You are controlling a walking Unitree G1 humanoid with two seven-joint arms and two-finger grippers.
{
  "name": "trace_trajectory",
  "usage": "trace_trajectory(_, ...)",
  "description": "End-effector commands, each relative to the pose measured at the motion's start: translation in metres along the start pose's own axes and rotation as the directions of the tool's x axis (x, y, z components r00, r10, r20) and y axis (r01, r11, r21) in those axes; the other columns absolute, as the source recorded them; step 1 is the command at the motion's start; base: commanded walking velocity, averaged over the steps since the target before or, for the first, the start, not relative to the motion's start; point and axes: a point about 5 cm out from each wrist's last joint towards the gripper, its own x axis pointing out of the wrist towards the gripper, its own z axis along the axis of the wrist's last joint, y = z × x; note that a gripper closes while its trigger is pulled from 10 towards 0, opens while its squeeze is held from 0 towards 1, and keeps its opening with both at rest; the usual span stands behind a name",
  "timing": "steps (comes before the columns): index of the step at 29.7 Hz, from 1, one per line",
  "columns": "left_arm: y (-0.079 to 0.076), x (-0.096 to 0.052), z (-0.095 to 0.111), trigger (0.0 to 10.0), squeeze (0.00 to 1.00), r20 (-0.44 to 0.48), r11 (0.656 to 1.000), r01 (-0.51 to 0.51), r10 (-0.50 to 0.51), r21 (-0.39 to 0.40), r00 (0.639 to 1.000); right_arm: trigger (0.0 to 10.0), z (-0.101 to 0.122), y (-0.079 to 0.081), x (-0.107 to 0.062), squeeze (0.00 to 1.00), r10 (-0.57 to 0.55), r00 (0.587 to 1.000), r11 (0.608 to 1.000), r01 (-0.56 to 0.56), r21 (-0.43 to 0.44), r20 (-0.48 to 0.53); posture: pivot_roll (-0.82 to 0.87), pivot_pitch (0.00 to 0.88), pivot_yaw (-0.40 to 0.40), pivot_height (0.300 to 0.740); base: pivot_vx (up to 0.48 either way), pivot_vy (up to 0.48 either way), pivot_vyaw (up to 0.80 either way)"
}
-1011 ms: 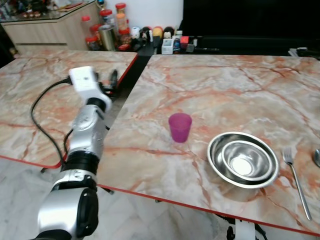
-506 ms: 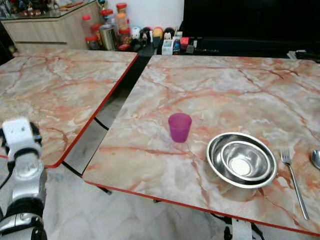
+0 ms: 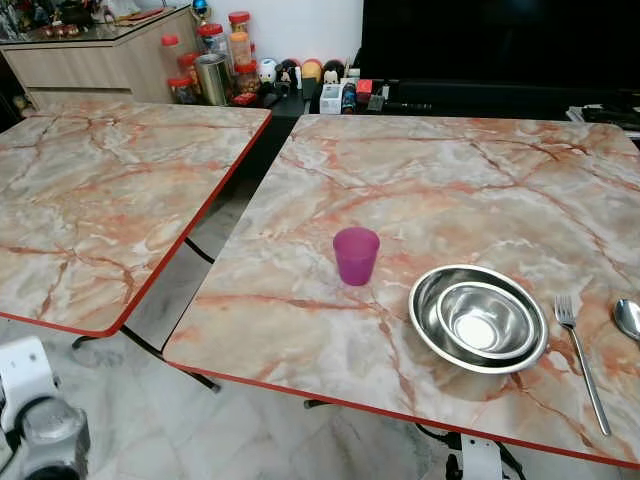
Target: Setting the table
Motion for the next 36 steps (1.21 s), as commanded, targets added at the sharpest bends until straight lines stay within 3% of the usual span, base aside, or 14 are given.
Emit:
trace_trajectory(1,0.0,-0.005,-0.015,10.0,0.0,-0.058,0.999,0.014,-0.012,0.036,0.998,10.0,-0.002,0.0,0.0,0.0,0.003,1.0,1.0,-0.003,0.0,-0.011,0.02,0.0,0.071,0.719,0.0,0.0,0.0)
trace_trajectory(4,-0.007,-0.014,-0.032,10.0,0.0,-0.125,0.995,0.079,-0.07,0.067,0.99,10.0,-0.003,-0.001,0.0,0.0,0.002,1.0,1.0,-0.002,0.002,-0.014,0.02,0.0,0.064,0.719,0.0,0.0,0.0)
trace_trajectory(6,-0.018,-0.024,-0.046,10.0,0.0,-0.198,0.979,0.191,-0.174,0.07,0.965,10.0,-0.003,-0.001,0.0,0.0,0.002,1.0,1.0,-0.002,0.003,-0.016,0.02,0.0,0.064,0.719,0.0,0.0,0.0)
trace_trajectory(11,-0.035,-0.039,-0.057,10.0,0.0,-0.246,0.938,0.338,-0.311,0.078,0.918,10.0,-0.003,0.0,0.0,0.0,0.024,0.999,1.0,-0.024,0.016,-0.026,0.02,0.0,0.052,0.719,0.0,0.0,0.0)
trace_trajectory(15,-0.057,-0.064,-0.077,10.0,0.0,-0.342,0.83,0.549,-0.49,0.098,0.802,10.0,-0.002,0.004,0.0,0.0,0.053,0.998,0.998,-0.053,0.026,-0.027,0.01,0.0,0.049,0.719,0.0,0.0,0.0)
trace_trajectory(18,-0.06,-0.068,-0.08,10.0,0.0,-0.351,0.807,0.582,-0.519,0.099,0.78,10.0,-0.001,0.004,0.0,0.0,0.054,0.998,0.998,-0.053,0.029,-0.027,0.01,0.0,0.047,0.719,0.0,0.0,0.0)
trace_trajectory(19,-0.064,-0.074,-0.082,10.0,0.0,-0.355,0.778,0.621,-0.556,0.095,0.751,10.0,-0.001,0.005,0.0,0.0,0.054,0.998,0.998,-0.053,0.039,-0.027,0.01,0.0,0.047,0.719,0.0,0.0,0.0)
trace_trajectory(26,-0.076,-0.096,-0.097,10.0,0.0,-0.419,0.721,0.689,-0.604,0.077,0.679,10.0,0.002,0.004,0.001,0.0,0.08,0.996,0.996,-0.079,0.044,-0.029,0.0,0.0,0.035,0.719,0.0,0.0,0.0)
trace_trajectory(33,-0.078,-0.099,-0.097,10.0,0.0,-0.423,0.706,0.704,-0.617,0.074,0.663,10.0,0.003,0.004,0.002,0.0,0.081,0.996,0.996,-0.079,0.045,-0.026,0.0,0.0,0.035,0.719,0.0,0.0,0.0)
trace_trajectory(36,-0.077,-0.098,-0.098,10.0,0.0,-0.421,0.717,0.693,-0.607,0.075,0.674,10.0,0.003,0.006,0.001,0.0,0.086,0.996,0.995,-0.084,0.043,-0.03,0.0,0.0,0.036,0.719,0.0,0.205,0.0)
